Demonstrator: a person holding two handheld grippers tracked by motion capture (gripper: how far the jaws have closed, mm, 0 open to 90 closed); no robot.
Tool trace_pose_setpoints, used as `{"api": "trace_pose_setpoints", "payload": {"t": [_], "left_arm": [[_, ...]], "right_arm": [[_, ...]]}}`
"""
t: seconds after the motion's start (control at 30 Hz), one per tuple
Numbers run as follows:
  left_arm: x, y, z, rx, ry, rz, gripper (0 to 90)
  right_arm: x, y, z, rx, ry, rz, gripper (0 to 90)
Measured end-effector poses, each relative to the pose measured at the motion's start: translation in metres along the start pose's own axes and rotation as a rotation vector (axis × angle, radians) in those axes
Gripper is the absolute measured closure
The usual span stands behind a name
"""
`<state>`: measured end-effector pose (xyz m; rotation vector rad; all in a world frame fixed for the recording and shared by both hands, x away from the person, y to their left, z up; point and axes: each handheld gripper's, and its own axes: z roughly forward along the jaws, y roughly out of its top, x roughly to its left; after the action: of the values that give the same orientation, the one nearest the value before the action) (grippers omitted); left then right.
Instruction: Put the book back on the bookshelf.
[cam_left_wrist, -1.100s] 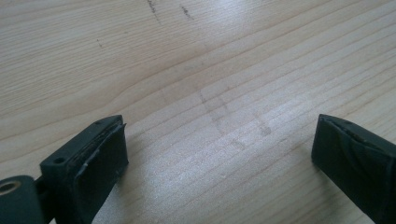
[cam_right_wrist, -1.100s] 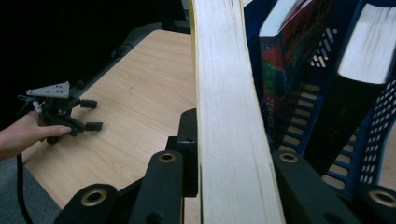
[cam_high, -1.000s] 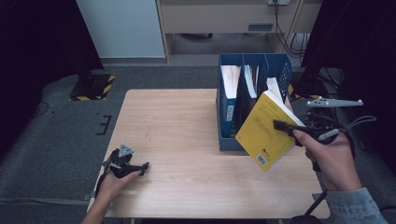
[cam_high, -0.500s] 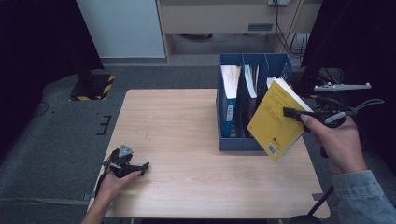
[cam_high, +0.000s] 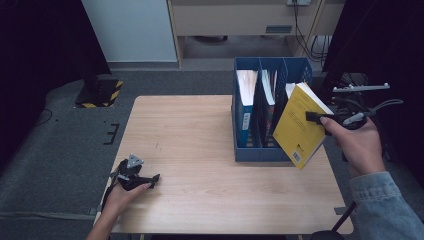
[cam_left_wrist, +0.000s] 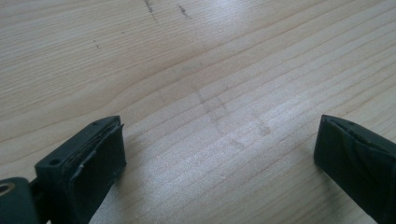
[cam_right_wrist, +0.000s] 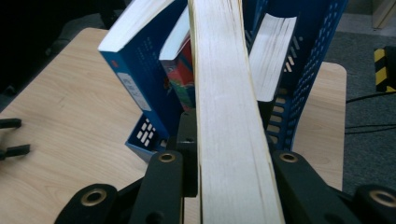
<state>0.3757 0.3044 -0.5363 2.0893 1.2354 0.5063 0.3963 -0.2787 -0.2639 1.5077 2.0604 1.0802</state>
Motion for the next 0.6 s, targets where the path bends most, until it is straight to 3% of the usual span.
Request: {"api": "trace_pose_setpoints", "payload": {"t": [0.23, 0.6], "left_arm": [[0.0, 0.0, 0.0, -0.002, -0.003, 0.001, 1.4], [0.0, -0.001, 0.0, -0.006, -0.004, -0.004, 1.3]], "right_arm": [[-0.005, 0.007, 0.01, -0.007, -0.013, 0.045, 74.0], [0.004, 0.019, 0.03, -0.01, -0.051, 0.04, 73.9]]}}
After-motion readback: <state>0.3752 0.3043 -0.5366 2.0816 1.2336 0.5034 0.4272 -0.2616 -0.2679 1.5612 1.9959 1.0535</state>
